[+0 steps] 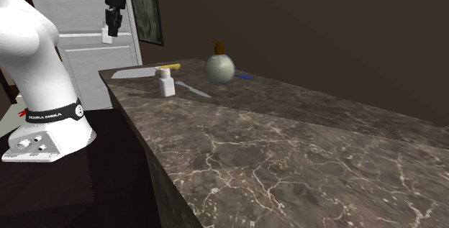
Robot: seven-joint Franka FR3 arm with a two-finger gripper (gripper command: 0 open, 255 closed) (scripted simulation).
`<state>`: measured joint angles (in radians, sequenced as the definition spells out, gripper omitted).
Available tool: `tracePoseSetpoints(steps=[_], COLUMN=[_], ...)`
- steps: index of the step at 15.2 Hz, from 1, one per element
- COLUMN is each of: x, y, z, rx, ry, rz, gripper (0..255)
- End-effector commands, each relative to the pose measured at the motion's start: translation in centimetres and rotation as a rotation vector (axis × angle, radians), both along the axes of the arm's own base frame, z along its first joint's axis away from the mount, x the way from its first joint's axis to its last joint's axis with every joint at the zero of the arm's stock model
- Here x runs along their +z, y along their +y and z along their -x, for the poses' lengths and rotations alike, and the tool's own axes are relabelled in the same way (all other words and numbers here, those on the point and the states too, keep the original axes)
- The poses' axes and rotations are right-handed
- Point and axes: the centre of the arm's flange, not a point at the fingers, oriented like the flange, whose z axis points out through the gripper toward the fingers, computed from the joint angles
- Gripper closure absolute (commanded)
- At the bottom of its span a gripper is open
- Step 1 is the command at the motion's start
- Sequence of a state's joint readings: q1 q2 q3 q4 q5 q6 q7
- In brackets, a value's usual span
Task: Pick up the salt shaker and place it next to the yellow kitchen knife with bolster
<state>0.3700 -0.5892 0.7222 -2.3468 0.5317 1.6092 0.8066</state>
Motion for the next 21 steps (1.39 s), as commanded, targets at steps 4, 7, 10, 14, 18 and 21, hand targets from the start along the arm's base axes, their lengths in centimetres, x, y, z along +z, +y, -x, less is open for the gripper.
tracePoseSetpoints(steps=[4, 7, 10, 14, 18, 21], x=[-2.7, -4.2, -5.8, -7.9, -10.0, -11.6], y=[0.0, 0.0, 0.0, 0.0, 0.0, 0.0], z=[0.0, 0.0, 0.0, 0.0, 0.0, 0.0], rx=[0.000, 0.000, 0.000, 0.000, 0.000, 0.000], ry=[0.000, 0.000, 0.000, 0.000, 0.000, 0.000], rz=[0.000, 0.000, 0.000, 0.000, 0.000, 0.000], gripper=[255, 255, 255, 255, 255, 255])
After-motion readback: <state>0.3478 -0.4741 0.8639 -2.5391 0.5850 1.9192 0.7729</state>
